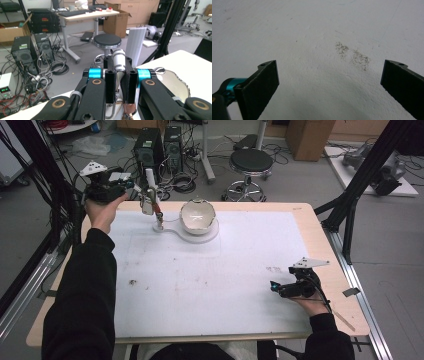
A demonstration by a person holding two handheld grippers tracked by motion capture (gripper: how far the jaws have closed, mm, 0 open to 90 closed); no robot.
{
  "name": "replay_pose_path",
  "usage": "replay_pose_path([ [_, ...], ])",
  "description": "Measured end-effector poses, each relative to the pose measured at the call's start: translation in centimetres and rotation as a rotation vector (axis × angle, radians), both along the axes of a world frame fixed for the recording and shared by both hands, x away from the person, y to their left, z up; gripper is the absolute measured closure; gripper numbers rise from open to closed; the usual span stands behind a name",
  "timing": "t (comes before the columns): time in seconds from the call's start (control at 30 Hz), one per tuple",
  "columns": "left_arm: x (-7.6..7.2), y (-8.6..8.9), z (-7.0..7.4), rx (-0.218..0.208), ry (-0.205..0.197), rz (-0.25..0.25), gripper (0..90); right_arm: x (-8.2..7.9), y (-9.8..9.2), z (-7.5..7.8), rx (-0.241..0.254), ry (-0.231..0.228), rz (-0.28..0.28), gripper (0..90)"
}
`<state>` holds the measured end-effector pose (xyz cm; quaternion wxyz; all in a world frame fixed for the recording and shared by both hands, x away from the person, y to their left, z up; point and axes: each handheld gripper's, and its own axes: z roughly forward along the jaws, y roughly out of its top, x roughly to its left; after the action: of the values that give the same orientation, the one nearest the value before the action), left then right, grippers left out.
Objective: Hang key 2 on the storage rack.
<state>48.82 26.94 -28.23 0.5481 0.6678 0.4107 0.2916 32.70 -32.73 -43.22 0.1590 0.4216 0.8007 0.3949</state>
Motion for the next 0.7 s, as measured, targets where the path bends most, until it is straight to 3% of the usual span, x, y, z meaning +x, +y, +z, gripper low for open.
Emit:
replay_pose_path([
  [0.2,0.2,-0.4,-0.3,-0.002,0.023,-0.021,81.5,0.0,-0.1,0.1,0.006,-0.005,-0.005,0.8],
  [0.37,0.2,0.1,-0.4,-0.043,0.091,-0.027,71.9,-0.1,-0.3,0.1,0.010,-0.005,-0.005,0.8],
  [0.5,0.0,0.6,-0.1,-0.083,0.119,-0.029,48.9,-0.1,-0.4,0.1,0.013,-0.010,-0.003,0.8],
  [0.7,-0.2,0.7,0.0,-0.049,0.165,-0.024,13.2,0.0,-0.3,0.2,0.018,-0.004,-0.004,0.8],
])
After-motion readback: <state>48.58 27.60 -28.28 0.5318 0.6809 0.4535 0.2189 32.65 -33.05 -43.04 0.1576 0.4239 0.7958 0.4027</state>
